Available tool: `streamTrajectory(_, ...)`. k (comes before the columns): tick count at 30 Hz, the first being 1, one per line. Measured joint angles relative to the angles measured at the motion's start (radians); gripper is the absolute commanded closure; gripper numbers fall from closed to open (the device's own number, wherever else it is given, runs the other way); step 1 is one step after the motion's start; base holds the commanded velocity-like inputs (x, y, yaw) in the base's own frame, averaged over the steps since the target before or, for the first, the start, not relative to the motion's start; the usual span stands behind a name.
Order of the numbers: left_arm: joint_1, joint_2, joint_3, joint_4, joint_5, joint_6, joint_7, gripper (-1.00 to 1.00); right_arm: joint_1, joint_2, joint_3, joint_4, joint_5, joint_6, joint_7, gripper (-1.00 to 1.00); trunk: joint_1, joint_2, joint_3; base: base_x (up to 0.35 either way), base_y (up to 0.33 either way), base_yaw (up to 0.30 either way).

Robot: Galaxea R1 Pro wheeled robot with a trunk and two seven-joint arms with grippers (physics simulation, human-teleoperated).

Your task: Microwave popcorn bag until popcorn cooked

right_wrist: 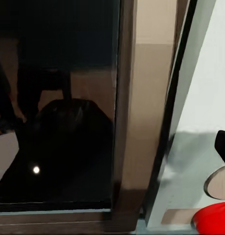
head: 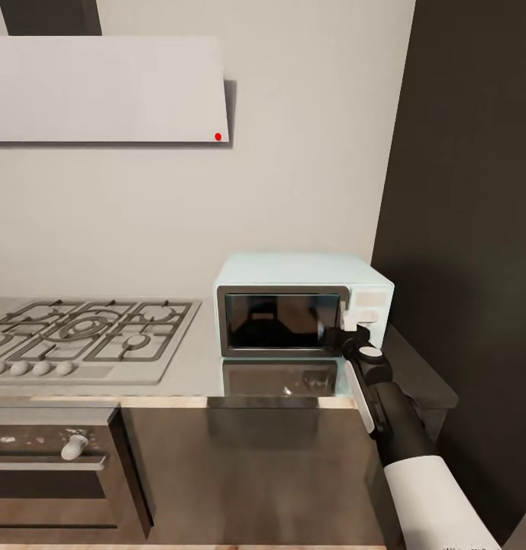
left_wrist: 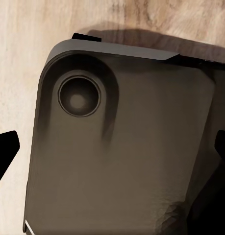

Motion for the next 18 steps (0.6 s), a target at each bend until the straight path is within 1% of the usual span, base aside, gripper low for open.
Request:
streamTrajectory(4,0.000,0.000,0.000,0.000,0.000,0.000,0.000,-1.00,-0.001,0.000,0.001,0.033,-0.001,-0.003,-0.003,-1.00,0.000,0.000,0.000,0.001,-0.001,0.000)
streamTrajectory(13,0.000,0.000,0.000,0.000,0.000,0.000,0.000,-1.00,-0.001,0.002,0.001,0.036,-0.005,-0.004,-0.008,-1.00,0.000,0.000,0.000,0.000,0.000,0.000)
streamTrajectory(14,0.000,0.000,0.000,0.000,0.000,0.000,0.000,-1.00,-0.001,0.002,0.001,0.036,-0.006,-0.004,-0.008,1.00,0.000,0.000,0.000,0.000,0.000,0.000)
streamTrajectory(18,0.000,0.000,0.000,0.000,0.000,0.000,0.000,-1.00,-0.001,0.002,0.001,0.037,-0.007,-0.005,-0.008,1.00,0.000,-0.001,0.000,0.000,0.000,0.000)
